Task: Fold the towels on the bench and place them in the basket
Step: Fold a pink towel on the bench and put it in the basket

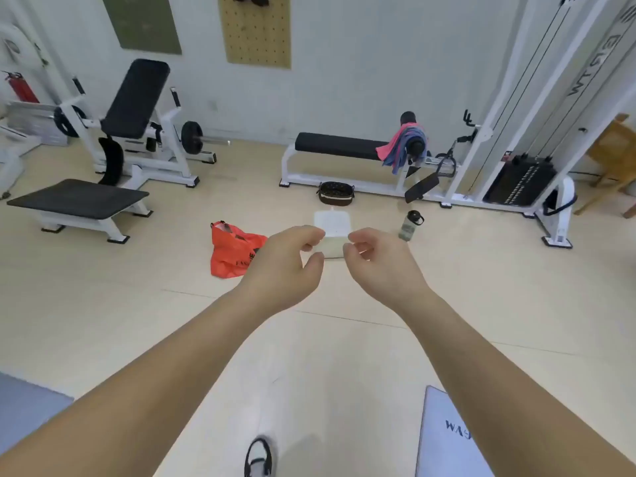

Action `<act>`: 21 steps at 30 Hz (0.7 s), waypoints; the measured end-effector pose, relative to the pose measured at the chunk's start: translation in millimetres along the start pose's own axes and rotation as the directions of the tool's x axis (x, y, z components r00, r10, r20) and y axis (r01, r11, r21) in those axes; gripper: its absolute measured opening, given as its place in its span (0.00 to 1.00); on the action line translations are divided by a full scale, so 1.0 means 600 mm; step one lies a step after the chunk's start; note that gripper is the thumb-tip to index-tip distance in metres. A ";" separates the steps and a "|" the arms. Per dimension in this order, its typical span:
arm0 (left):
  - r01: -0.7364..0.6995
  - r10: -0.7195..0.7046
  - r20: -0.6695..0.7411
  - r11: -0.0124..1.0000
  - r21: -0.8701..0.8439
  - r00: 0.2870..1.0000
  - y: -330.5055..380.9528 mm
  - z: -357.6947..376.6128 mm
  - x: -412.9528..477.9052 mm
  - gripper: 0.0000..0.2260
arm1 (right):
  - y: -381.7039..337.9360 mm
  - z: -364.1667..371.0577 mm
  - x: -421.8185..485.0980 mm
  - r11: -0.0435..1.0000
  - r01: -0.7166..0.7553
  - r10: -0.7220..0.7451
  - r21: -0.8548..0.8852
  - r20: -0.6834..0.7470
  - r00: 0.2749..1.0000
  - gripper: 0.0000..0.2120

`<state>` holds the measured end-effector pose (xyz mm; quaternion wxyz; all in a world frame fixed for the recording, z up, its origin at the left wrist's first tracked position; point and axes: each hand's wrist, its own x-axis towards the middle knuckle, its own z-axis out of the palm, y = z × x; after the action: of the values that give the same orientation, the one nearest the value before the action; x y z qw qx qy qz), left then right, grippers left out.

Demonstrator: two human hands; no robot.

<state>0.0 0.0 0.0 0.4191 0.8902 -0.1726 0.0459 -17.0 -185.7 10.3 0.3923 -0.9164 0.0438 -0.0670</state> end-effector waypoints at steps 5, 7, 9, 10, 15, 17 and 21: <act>0.108 -0.107 0.025 0.993 -0.042 0.994 -0.134 0.037 0.189 0.18 | 0.050 0.081 0.209 0.992 -0.086 0.082 0.097 0.052 0.995 0.14; 0.119 -0.117 0.038 0.991 -0.061 0.992 -0.178 0.050 0.291 0.18 | 0.062 0.094 0.316 0.988 -0.119 0.115 0.096 0.043 0.992 0.13; 0.137 -0.133 0.062 0.988 -0.065 0.989 -0.216 0.066 0.393 0.17 | 0.080 0.098 0.423 0.986 -0.152 0.149 0.073 0.047 0.988 0.13; 0.145 -0.141 0.076 0.987 -0.062 0.987 -0.229 0.073 0.444 0.17 | 0.086 0.095 0.474 0.985 -0.164 0.162 0.057 0.043 0.986 0.12; 0.160 -0.146 0.163 0.984 -0.075 0.976 -0.258 0.129 0.693 0.15 | 0.139 0.052 0.703 0.974 -0.221 0.221 0.047 0.007 0.975 0.12; 0.155 -0.138 0.205 0.986 -0.065 0.969 -0.264 0.167 0.797 0.14 | 0.178 0.036 0.796 0.971 -0.237 0.237 0.000 0.011 0.971 0.13; 0.176 -0.158 0.235 0.983 -0.057 0.959 -0.298 0.260 1.018 0.13 | 0.273 0.023 1.017 0.969 -0.219 0.226 -0.111 0.050 0.973 0.14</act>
<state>623.7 -177.5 -92.7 0.4329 0.8840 -0.1456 -0.0998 583.1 -369.6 -63.8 0.3500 -0.9266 0.1374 0.0084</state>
